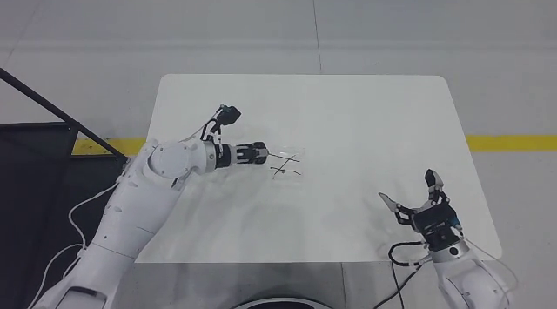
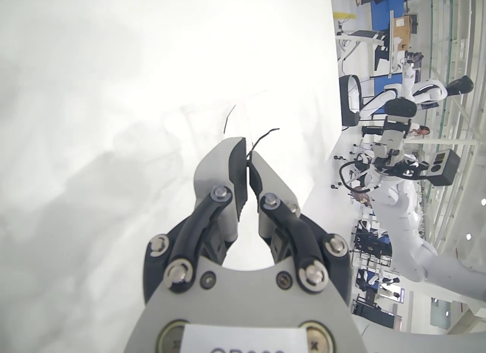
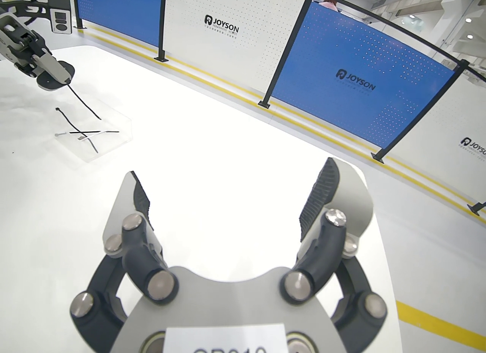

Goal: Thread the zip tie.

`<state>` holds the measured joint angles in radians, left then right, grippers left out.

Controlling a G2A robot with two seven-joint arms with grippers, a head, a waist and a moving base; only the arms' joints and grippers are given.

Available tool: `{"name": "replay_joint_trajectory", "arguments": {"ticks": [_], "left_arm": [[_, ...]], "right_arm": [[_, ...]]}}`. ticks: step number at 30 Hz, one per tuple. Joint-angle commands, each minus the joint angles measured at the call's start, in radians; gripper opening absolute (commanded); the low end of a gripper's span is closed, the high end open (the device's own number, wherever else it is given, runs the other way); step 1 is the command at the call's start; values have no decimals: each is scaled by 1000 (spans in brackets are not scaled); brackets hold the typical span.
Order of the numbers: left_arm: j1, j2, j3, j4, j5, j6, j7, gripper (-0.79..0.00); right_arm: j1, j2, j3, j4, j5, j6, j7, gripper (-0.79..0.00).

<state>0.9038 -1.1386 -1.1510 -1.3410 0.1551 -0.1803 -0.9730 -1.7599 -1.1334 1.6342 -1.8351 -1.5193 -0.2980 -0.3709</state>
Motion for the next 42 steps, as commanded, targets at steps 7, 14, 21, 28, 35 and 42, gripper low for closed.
{"name": "replay_joint_trajectory", "arguments": {"ticks": [7, 14, 21, 28, 35, 42], "left_arm": [[132, 38, -128, -159, -24, -90, -33, -785], [270, 69, -258, -275, -30, -183, -30, -785], [379, 90, -352, -330, -63, -294, -25, -785], [408, 95, -380, -332, -68, -303, -7, -785], [417, 94, -351, -360, -56, -329, 9, -785], [446, 95, -313, -448, 102, -432, 93, -785]], "right_arm": [[35, 7, -28, -18, 93, -220, 101, 0], [100, 9, -110, 34, 267, -450, 192, 0], [169, 14, -130, 103, 484, -571, 341, 0], [169, 14, -130, 103, 484, -571, 341, 0], [201, 13, -187, 120, 524, -589, 418, 0], [425, 9, -370, 327, 1019, -624, 804, 0]]}}
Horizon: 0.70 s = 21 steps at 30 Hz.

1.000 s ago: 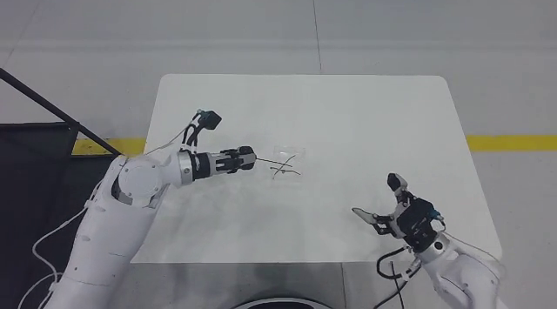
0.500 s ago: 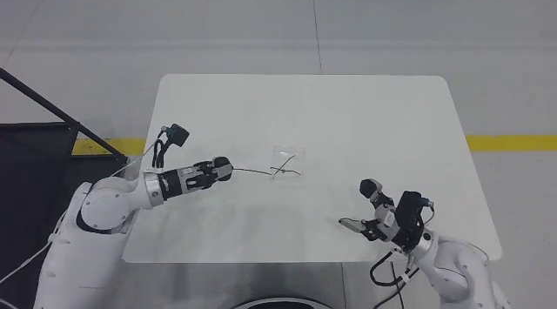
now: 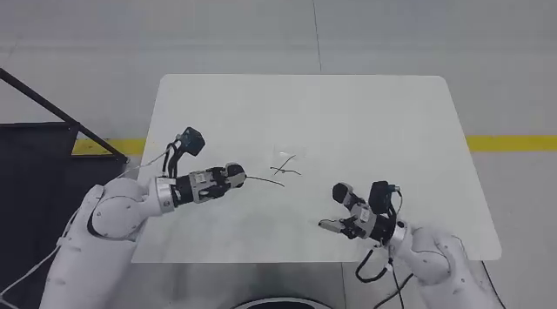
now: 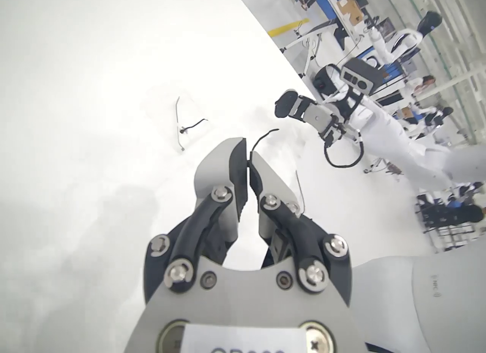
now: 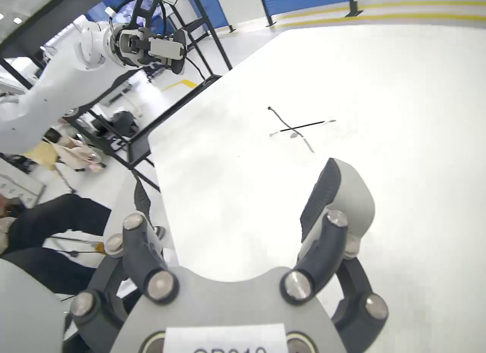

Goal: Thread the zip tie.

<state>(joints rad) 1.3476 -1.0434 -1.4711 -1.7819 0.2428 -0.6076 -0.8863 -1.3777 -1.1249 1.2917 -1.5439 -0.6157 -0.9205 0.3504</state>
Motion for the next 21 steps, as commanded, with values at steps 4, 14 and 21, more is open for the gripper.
{"name": "replay_joint_trajectory", "arguments": {"ticks": [4, 14, 21], "left_arm": [[1, 0, 38, -26, 72, -6, 31, -785], [-33, -3, 121, -6, 125, -7, 71, -785], [-53, -1, 147, 11, 132, 3, 78, -785]], "right_arm": [[168, 1, -114, 138, 363, -3, 288, 0], [279, -1, -209, 243, 567, -57, 422, -129], [301, -4, -253, 253, 569, -57, 427, -422]]}}
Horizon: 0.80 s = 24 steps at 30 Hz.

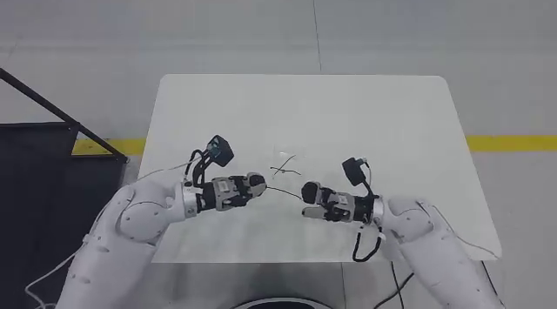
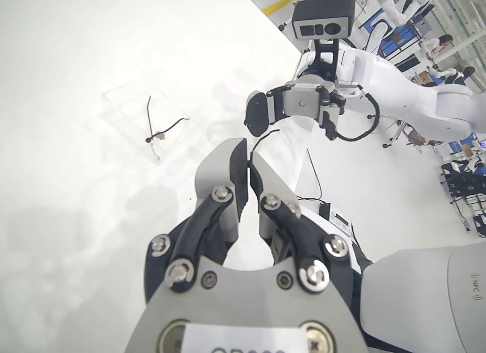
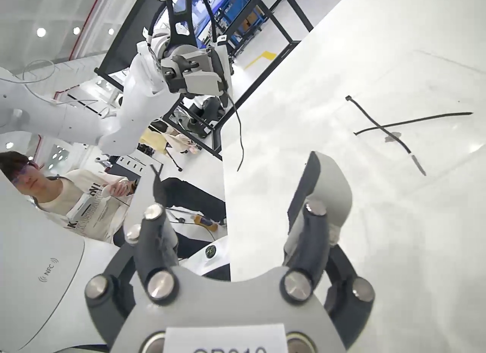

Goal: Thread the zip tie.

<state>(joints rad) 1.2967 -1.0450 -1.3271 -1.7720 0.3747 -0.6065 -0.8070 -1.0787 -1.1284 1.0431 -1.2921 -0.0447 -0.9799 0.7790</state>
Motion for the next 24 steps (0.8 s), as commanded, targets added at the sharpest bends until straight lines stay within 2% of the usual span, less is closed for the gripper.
{"name": "replay_joint_trajectory", "arguments": {"ticks": [1, 3, 10, 24], "left_arm": [[-4, 1, 5, 2, 0, 3, -1, -785], [-7, 2, 8, 4, 1, 3, -1, -785], [-10, 6, 16, 7, 7, 5, 5, -785], [-31, 13, 39, 32, -9, -1, 1, -785]], "right_arm": [[4, -1, -9, 1, -3, 4, -4, -425], [9, -2, -17, 1, -10, 11, -8, -419], [24, -4, -44, 3, -21, 25, -21, -480], [52, -8, -86, 5, -29, 56, -32, -554]]}}
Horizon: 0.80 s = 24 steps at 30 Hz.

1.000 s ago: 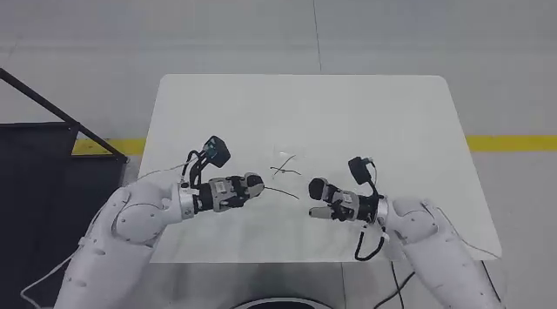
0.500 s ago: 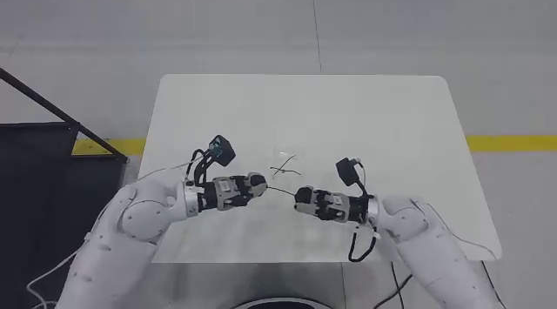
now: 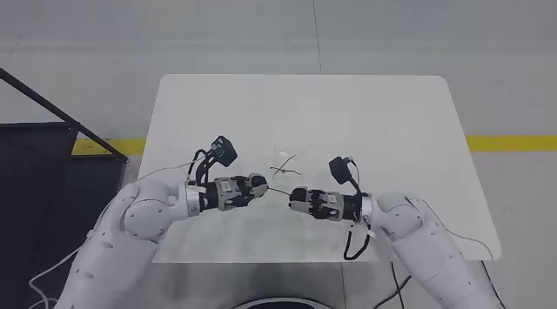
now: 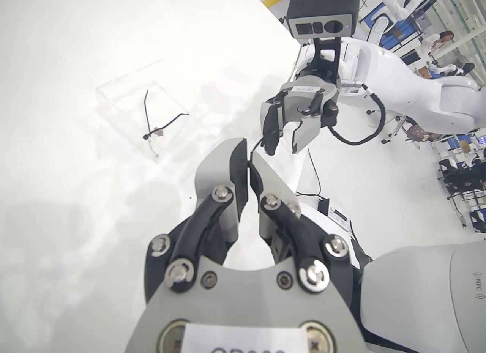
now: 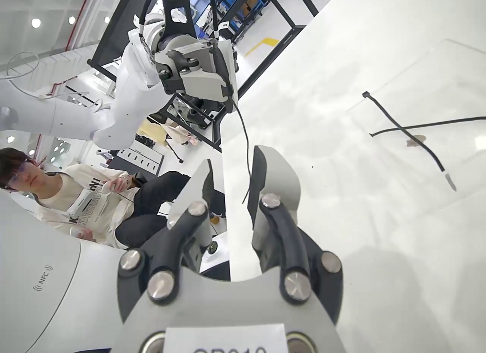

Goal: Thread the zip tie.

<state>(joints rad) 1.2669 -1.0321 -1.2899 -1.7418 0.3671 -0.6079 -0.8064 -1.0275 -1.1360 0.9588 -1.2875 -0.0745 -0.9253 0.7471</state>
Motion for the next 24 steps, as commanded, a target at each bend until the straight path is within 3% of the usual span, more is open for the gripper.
{"name": "replay_joint_trajectory", "arguments": {"ticks": [1, 10, 17, 24], "left_arm": [[-3, 1, 3, 3, -3, 1, 0, -785], [-17, 4, 21, 10, 0, 4, -5, -785], [-22, 7, 30, 13, 2, 6, -1, -785], [-26, 11, 35, 14, 2, 4, 1, -785]], "right_arm": [[3, 0, -4, 2, 0, 4, -1, -570], [14, -1, -18, 7, 5, 23, -10, -711], [19, 0, -25, 9, 11, 24, -8, -591], [24, 3, -28, 13, 22, 30, -5, -591]]}}
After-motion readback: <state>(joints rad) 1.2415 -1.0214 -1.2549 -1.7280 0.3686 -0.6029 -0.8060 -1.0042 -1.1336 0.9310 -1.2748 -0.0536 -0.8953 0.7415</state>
